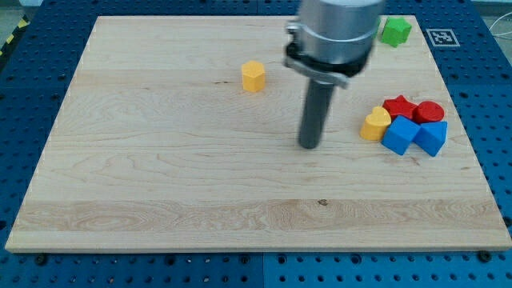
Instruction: Push the yellow hexagon to the group of blocks
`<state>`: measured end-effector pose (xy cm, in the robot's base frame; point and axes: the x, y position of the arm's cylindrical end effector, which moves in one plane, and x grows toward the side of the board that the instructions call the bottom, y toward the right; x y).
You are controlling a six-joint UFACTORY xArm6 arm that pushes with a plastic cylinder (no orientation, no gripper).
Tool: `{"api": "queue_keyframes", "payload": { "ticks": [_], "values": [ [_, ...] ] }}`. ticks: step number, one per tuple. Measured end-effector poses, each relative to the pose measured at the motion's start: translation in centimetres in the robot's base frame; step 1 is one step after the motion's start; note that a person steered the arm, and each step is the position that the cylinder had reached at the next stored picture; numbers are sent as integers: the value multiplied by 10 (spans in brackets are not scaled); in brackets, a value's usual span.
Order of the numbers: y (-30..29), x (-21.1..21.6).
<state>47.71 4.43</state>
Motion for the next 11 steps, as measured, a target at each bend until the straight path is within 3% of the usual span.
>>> {"api": "queue_keyframes", "payload": {
  "ticks": [2, 3, 7, 8, 10, 11],
  "values": [
    [-127, -75],
    [-137, -119],
    [9, -120],
    [14, -121],
    [-38, -181],
    [-19, -183]
  ]
}}
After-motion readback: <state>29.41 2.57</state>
